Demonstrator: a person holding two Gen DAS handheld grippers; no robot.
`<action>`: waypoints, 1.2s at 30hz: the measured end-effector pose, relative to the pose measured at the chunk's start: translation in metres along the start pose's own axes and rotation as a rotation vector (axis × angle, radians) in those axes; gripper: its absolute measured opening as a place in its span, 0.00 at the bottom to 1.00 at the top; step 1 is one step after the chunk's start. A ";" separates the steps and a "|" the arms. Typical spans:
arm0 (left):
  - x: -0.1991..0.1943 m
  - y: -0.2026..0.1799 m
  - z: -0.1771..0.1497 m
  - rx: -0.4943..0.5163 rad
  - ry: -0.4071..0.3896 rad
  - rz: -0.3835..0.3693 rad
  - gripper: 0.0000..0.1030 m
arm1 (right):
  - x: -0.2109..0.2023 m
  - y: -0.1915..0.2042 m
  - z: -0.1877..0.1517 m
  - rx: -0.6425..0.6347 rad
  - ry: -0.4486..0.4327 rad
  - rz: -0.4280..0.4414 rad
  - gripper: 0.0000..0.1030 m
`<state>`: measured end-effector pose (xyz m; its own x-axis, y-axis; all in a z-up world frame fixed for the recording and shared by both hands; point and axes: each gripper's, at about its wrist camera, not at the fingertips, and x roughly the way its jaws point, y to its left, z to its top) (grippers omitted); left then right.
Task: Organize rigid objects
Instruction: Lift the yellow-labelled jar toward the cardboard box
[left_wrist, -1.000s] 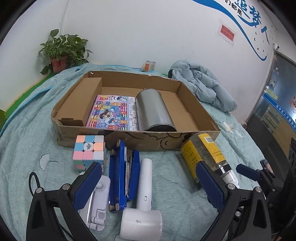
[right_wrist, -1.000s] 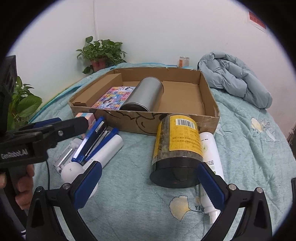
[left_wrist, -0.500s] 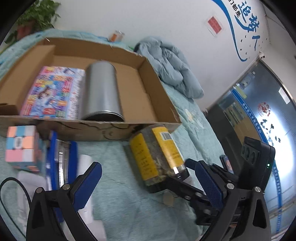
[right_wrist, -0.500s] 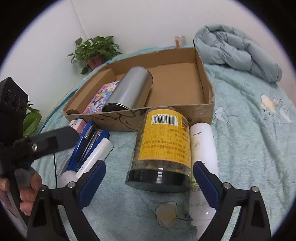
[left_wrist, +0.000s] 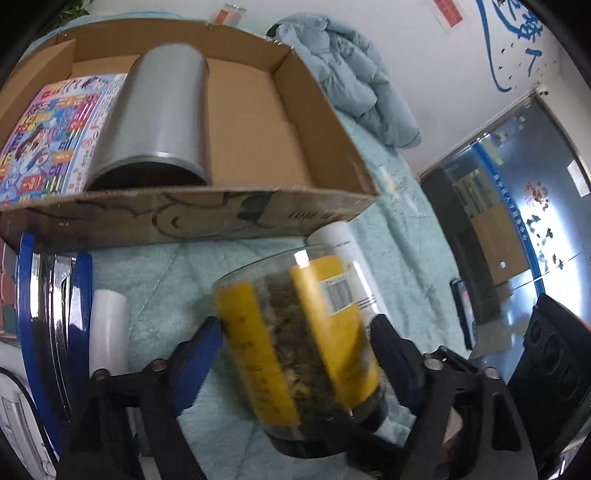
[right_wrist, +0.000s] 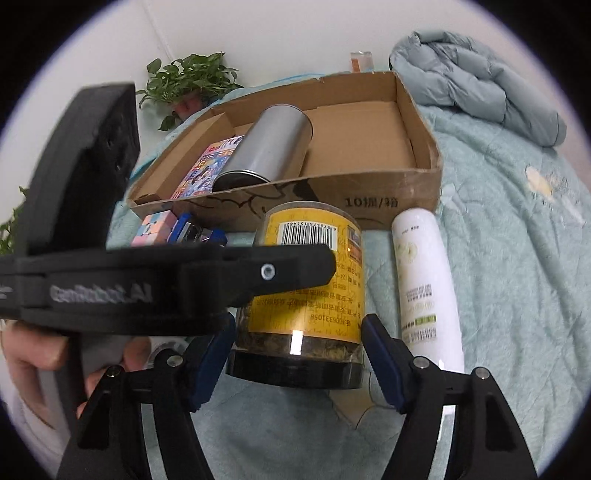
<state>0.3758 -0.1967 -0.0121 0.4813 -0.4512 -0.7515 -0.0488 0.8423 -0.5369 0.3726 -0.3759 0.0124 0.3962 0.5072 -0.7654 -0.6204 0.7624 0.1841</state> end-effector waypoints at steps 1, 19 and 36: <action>0.001 0.000 0.000 -0.001 -0.002 0.000 0.77 | 0.001 -0.005 0.001 0.021 0.005 0.018 0.69; 0.018 0.013 -0.009 -0.062 0.015 -0.047 0.84 | 0.033 0.000 0.005 0.001 0.037 0.032 0.84; -0.073 -0.039 0.021 0.110 -0.204 -0.004 0.82 | -0.022 0.034 0.043 -0.099 -0.186 0.025 0.83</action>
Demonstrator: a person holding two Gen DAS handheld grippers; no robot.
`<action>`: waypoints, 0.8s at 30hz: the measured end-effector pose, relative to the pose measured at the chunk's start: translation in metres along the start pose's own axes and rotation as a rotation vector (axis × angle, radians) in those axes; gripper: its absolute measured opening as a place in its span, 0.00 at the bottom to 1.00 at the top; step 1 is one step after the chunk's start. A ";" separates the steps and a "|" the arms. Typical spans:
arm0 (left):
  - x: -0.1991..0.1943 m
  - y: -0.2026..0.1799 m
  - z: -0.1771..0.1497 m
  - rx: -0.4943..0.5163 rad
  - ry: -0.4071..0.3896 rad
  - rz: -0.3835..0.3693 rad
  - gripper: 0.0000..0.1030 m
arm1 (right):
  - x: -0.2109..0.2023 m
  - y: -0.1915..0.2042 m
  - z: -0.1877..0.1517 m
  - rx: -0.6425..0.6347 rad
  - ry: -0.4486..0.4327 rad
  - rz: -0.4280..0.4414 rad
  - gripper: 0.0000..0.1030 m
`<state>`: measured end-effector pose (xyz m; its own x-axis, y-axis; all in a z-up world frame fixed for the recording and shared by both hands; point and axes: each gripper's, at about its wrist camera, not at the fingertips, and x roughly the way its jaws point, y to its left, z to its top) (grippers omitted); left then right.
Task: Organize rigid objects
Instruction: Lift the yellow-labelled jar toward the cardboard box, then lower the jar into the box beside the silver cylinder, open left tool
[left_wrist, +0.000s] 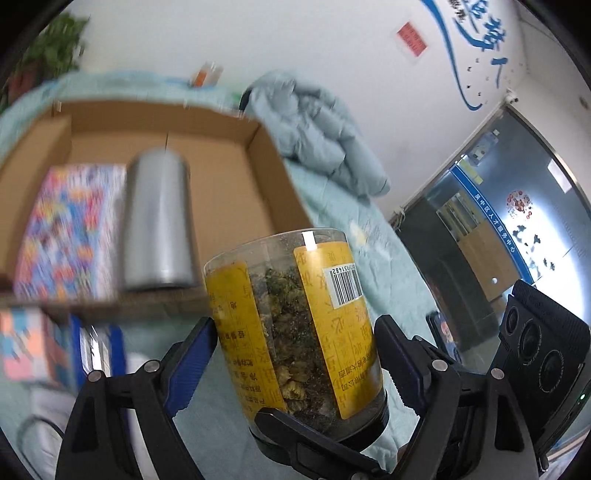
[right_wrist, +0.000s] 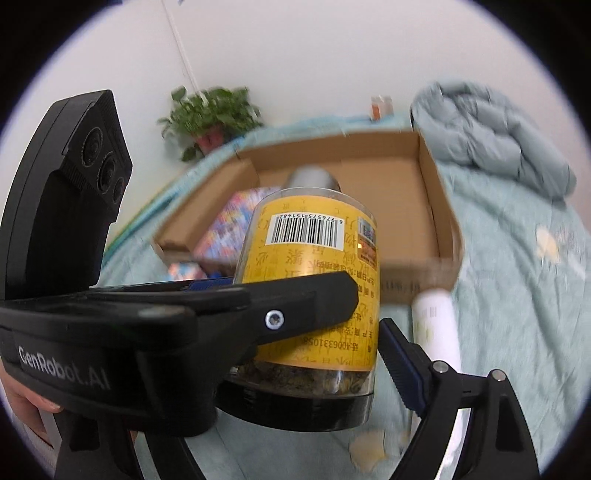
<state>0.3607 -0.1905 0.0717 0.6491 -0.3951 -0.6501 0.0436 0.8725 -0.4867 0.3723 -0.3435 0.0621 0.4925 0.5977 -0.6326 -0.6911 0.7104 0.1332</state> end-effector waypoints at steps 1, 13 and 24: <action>-0.004 -0.002 0.006 0.011 -0.011 0.006 0.82 | -0.001 0.001 0.007 -0.005 -0.016 0.005 0.83; 0.013 -0.002 0.105 0.071 -0.005 0.037 0.82 | 0.022 -0.014 0.095 -0.056 -0.009 0.020 0.83; 0.085 0.038 0.111 0.002 0.161 0.063 0.82 | 0.086 -0.052 0.079 0.060 0.159 0.068 0.83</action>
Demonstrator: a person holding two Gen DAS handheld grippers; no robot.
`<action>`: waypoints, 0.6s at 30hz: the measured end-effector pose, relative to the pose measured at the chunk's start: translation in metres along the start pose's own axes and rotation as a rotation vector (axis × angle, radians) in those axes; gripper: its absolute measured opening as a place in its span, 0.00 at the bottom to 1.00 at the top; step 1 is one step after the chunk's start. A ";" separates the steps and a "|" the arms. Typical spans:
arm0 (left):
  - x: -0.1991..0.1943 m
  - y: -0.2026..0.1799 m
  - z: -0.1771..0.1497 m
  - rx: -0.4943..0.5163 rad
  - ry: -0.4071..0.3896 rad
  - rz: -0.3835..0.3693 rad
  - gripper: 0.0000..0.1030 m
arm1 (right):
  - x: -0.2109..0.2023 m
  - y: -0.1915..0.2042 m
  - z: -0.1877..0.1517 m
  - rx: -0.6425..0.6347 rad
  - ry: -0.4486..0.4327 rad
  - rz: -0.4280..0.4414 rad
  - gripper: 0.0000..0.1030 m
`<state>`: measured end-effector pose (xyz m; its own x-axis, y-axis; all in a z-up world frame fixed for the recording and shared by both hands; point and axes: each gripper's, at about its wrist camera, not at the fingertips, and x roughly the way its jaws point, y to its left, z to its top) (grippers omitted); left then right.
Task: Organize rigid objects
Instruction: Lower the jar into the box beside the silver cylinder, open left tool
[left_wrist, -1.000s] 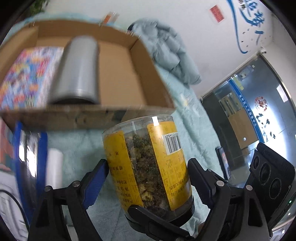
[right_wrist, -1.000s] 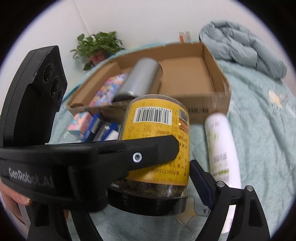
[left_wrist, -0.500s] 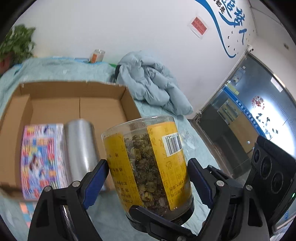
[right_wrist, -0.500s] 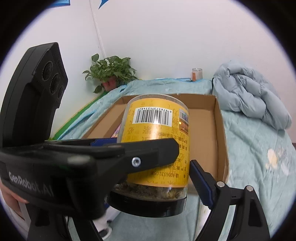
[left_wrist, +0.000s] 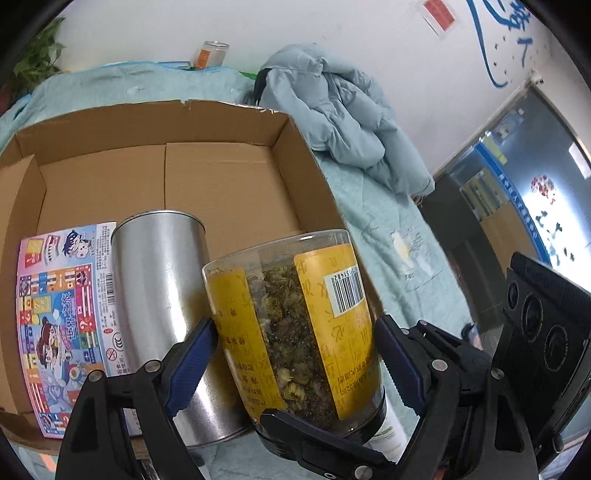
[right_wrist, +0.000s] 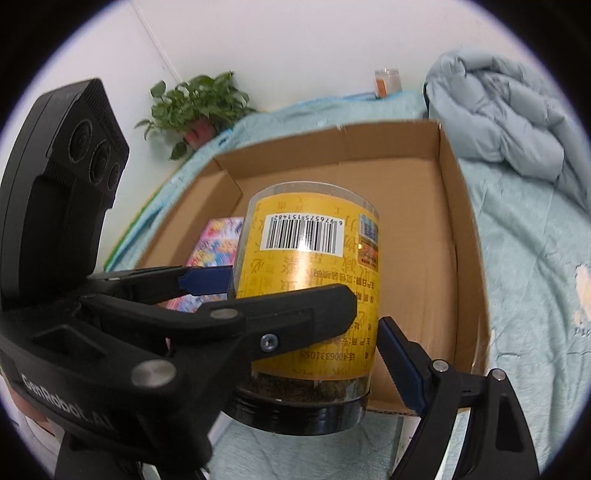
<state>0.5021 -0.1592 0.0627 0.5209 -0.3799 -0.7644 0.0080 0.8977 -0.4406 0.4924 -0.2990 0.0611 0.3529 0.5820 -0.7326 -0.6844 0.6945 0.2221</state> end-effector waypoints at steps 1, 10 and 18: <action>0.001 0.001 0.001 -0.004 0.003 0.002 0.82 | 0.001 -0.001 -0.001 0.003 0.002 -0.002 0.83; 0.000 0.011 0.007 -0.081 -0.031 0.057 0.83 | 0.014 -0.005 -0.004 0.041 0.024 -0.048 0.83; -0.038 0.017 -0.020 -0.080 -0.141 0.095 0.83 | 0.026 -0.011 -0.008 0.072 0.052 -0.111 0.84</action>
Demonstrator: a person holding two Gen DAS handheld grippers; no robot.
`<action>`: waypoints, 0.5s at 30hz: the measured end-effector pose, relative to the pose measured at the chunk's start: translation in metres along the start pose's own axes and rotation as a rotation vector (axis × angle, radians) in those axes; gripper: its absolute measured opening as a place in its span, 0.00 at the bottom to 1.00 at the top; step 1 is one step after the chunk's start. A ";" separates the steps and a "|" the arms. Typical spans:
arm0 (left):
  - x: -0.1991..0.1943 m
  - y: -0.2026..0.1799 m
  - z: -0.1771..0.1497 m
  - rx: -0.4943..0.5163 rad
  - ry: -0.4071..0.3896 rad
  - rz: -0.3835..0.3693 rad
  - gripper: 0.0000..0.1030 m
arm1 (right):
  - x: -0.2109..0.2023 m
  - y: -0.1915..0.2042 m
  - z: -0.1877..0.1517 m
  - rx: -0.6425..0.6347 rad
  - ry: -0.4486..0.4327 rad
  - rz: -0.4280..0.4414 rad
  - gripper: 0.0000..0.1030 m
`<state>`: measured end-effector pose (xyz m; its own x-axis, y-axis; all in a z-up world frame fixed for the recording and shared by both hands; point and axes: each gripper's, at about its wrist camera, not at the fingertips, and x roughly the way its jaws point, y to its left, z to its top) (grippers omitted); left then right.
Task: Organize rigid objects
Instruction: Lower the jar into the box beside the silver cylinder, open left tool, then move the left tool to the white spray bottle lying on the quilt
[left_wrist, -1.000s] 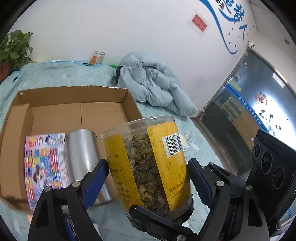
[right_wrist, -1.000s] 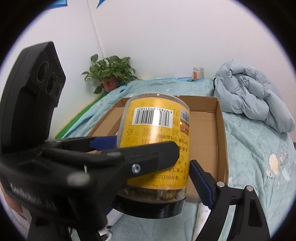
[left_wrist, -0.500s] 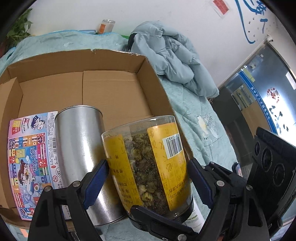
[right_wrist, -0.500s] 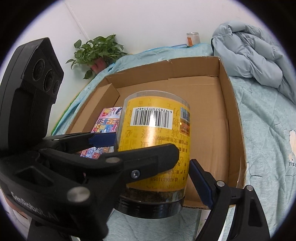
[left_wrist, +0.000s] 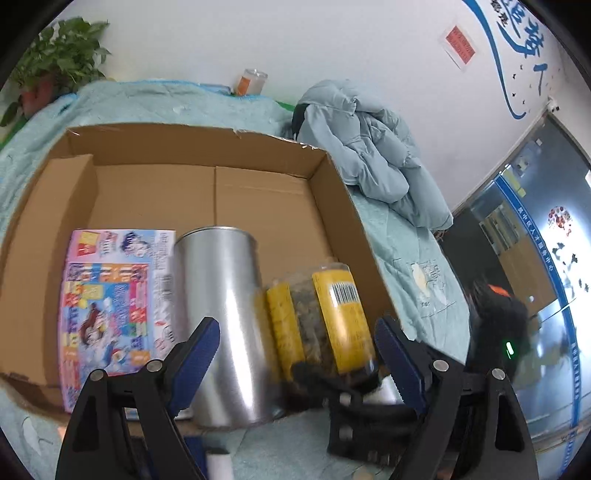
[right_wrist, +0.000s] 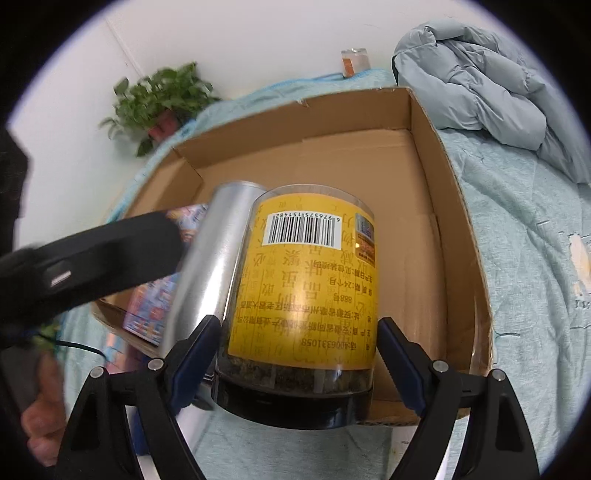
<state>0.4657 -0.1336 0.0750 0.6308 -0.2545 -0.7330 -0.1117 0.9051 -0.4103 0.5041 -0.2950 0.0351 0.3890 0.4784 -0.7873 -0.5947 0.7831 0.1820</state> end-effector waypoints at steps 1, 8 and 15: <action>-0.007 0.002 -0.006 0.004 -0.018 0.009 0.83 | 0.002 -0.001 -0.001 0.006 0.005 -0.005 0.84; -0.050 0.017 -0.042 0.023 -0.131 0.093 0.84 | -0.022 0.001 -0.010 -0.017 -0.059 0.008 0.87; -0.104 0.022 -0.096 0.089 -0.348 0.186 0.99 | -0.074 0.029 -0.062 -0.140 -0.254 -0.109 0.87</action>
<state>0.3243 -0.1197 0.0900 0.8303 0.0328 -0.5564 -0.1909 0.9546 -0.2286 0.4142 -0.3321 0.0626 0.6092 0.4922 -0.6218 -0.6240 0.7814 0.0072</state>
